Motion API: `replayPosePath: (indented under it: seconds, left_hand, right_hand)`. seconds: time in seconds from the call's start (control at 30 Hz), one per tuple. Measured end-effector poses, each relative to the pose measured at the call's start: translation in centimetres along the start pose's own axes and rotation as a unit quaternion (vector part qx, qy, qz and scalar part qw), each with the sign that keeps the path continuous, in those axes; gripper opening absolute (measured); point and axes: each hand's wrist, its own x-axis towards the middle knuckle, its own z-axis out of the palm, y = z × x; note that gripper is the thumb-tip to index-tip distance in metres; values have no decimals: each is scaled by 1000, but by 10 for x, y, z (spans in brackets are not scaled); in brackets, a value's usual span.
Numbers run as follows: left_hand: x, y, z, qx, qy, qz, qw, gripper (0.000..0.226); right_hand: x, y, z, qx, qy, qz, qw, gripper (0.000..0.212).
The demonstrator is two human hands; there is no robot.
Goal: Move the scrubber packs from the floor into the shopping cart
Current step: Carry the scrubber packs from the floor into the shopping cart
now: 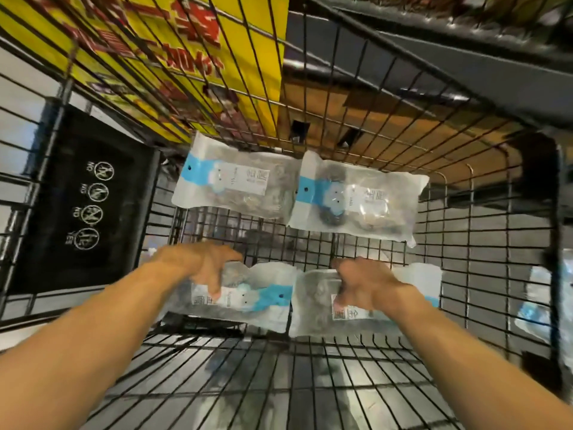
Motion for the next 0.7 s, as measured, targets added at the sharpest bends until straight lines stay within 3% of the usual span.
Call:
replayPosePath:
  seconds: [0.17,0.4,0.53,0.7]
  left_hand:
    - [4,1,7,29,73,-6,997,96]
    - [-39,14,-21,11,231,64,971,71]
    - [-106,42,-60,30,284,94,954,71]
    - [-222,104,-102,126,362,105,918,78]
  right_hand:
    - [-2,6,6,-10,75,4,997,60]
    - [-37,14,-12,21,123,44,991,73]
    - [-106,21,-56,39,208,55,976,80]
    - [-235,41,-113,50,349,94,931,69]
